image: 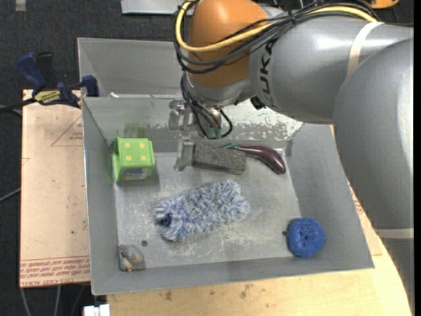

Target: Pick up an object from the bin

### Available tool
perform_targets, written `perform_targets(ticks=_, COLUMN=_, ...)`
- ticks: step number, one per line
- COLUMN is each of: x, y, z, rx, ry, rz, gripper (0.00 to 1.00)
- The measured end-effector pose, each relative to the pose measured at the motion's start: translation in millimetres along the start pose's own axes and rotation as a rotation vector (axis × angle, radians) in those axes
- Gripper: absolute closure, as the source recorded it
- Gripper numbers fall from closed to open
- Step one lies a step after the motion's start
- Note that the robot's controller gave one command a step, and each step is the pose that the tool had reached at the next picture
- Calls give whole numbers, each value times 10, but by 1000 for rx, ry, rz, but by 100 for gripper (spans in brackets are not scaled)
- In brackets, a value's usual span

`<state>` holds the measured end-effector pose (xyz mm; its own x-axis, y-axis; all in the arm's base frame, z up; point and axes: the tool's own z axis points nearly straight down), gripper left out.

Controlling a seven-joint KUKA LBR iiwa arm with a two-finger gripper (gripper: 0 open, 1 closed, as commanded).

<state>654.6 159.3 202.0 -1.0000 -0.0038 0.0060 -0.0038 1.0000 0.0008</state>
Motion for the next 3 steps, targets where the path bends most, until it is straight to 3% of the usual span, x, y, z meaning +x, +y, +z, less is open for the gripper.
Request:
perform_targets(ticks=1, x=3, y=-3, z=-15, rx=0, ry=-1, rz=1, gripper=0)
perform_targets(ticks=2, x=91, y=-113, z=174, rx=-2, ry=-14, rz=-139, gripper=0)
perform_targets(ticks=3, x=198, y=-281, z=608, rx=0, ry=-9, rz=-193, gripper=0)
